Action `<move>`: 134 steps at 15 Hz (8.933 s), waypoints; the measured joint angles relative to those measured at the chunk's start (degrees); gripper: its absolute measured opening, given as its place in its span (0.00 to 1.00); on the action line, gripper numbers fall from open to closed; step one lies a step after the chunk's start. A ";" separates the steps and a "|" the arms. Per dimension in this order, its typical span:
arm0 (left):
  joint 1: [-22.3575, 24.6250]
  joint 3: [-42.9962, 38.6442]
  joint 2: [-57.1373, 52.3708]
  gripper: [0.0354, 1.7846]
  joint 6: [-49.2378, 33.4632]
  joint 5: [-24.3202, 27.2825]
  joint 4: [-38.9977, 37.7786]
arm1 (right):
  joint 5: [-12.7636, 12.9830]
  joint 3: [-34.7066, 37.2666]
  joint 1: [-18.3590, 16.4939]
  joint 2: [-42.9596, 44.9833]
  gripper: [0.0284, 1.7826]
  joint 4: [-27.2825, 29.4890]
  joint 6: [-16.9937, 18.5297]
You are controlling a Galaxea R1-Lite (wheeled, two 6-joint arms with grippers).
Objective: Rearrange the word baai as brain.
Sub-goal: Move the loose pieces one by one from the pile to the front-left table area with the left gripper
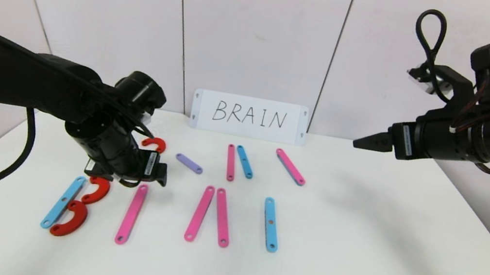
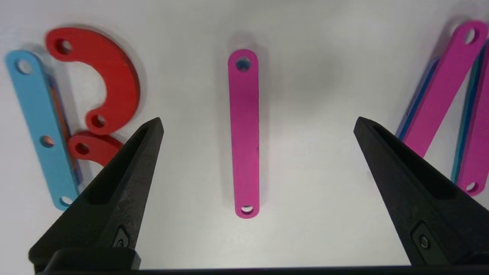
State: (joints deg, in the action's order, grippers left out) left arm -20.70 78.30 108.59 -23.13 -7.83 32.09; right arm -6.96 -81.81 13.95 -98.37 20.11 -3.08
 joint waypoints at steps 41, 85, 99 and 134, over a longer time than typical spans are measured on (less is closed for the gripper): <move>2.68 21.76 25.06 0.80 -14.03 -18.71 -16.43 | 0.00 -0.02 -0.09 -0.09 0.97 -0.02 -0.02; -1.97 0.33 3.93 0.15 41.86 8.68 -0.56 | 0.00 -0.11 -0.26 0.07 0.97 -0.09 0.02; -3.33 -0.51 5.18 0.15 46.36 8.46 0.52 | -4.22 -1.32 -3.56 0.74 0.97 0.57 0.04; -2.73 1.19 8.11 0.53 46.69 8.27 -1.16 | -3.60 -1.26 -3.45 0.29 0.97 0.44 -0.05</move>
State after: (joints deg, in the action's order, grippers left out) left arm -23.43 79.49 116.70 23.56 0.44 30.93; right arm -10.56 -83.07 10.50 -98.07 20.55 -3.13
